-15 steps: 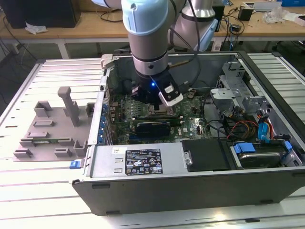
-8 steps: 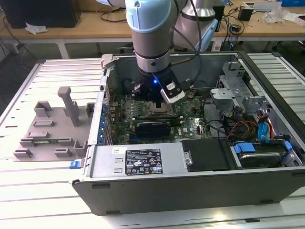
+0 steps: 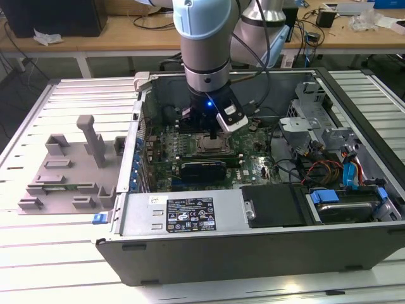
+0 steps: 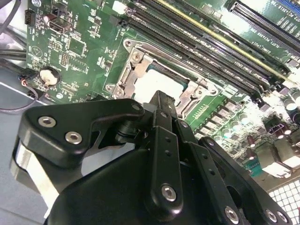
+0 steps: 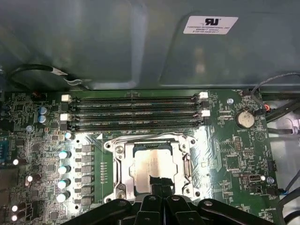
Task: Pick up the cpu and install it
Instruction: 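Install the second cpu locking lever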
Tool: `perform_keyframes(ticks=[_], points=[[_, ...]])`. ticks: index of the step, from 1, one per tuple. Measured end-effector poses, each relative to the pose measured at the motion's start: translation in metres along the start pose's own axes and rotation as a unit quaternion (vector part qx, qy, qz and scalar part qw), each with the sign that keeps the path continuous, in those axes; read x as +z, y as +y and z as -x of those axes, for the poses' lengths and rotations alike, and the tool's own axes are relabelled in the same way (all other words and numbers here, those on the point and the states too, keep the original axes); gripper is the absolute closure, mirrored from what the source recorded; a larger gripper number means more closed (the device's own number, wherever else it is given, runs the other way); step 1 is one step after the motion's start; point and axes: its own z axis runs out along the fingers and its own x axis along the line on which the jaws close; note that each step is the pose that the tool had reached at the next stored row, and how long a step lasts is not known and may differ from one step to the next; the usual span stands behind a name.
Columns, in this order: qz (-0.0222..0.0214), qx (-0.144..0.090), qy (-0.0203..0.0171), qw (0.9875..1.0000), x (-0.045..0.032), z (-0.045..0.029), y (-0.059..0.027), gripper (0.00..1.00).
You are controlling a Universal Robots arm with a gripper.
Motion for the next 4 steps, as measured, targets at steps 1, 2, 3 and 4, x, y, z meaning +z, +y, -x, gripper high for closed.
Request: perform_keyframes(ticks=[1, 2, 3, 4], points=[[0.0, 0.0, 0.0, 1.0, 0.0, 0.0, 0.0, 0.89], [0.0, 0.0, 0.0, 1.0, 0.0, 0.0001, 0.0, 0.89], [0.0, 0.0, 0.0, 1.0, 0.0, 0.0001, 0.0, 0.89], [0.0, 0.0, 0.0, 1.0, 0.0, 0.0001, 0.0, 0.89]])
